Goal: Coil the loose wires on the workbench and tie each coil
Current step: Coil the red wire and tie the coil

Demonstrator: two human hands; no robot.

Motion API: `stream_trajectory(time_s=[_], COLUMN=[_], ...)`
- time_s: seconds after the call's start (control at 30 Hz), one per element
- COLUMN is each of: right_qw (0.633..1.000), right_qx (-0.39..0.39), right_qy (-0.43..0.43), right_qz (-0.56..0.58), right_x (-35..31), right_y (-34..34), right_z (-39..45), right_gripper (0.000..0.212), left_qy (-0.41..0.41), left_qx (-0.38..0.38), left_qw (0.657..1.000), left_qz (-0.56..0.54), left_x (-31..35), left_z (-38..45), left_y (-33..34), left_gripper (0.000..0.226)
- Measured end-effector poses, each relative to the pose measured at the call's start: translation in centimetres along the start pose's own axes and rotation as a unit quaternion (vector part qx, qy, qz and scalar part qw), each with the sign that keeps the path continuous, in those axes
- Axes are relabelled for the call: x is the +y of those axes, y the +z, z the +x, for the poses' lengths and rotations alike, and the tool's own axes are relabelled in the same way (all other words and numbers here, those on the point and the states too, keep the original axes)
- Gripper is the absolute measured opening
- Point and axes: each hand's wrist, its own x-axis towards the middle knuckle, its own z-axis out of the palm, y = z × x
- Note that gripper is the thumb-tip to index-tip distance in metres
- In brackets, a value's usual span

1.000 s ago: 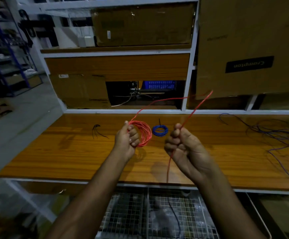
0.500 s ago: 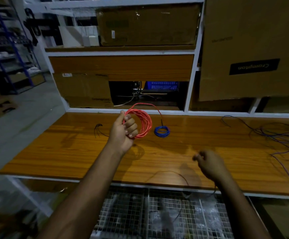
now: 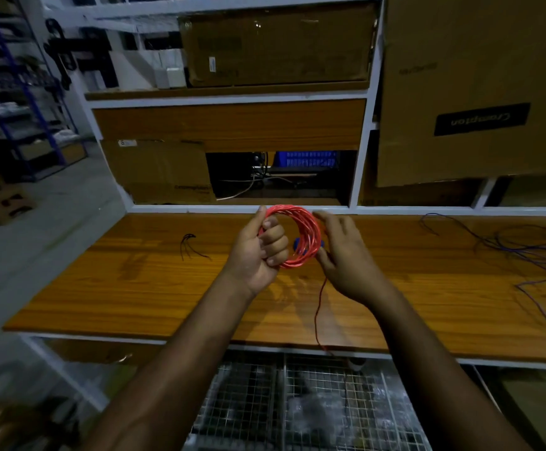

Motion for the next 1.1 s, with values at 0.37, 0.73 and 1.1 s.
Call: stream_trajectory(time_s=[0.37, 0.73, 1.1], right_qw=[0.912, 0.903, 0.929], right_qx=[-0.011, -0.235, -0.242], right_qy=[0.187, 0.158, -0.179], right_qz=[0.365, 0.323, -0.218], right_x=[1.2, 3.1, -8.1], right_y=[2.7, 4.2, -0.7], right_z=[-0.3, -4.9, -4.3], right_gripper=[0.043, 0.031, 0.014], left_qy=[-0.04, 0.031, 0.036], left_qx=[-0.036, 0.023, 0.078], left_qw=[0.998, 0.998, 0.992], left_qz=[-0.036, -0.054, 0.088], left_x=[0.6, 1.8, -0.6], left_z=[-0.4, 0.3, 1.1], left_y=[-1.1, -1.7, -1.6], left_gripper=[0.041, 0.045, 0.04])
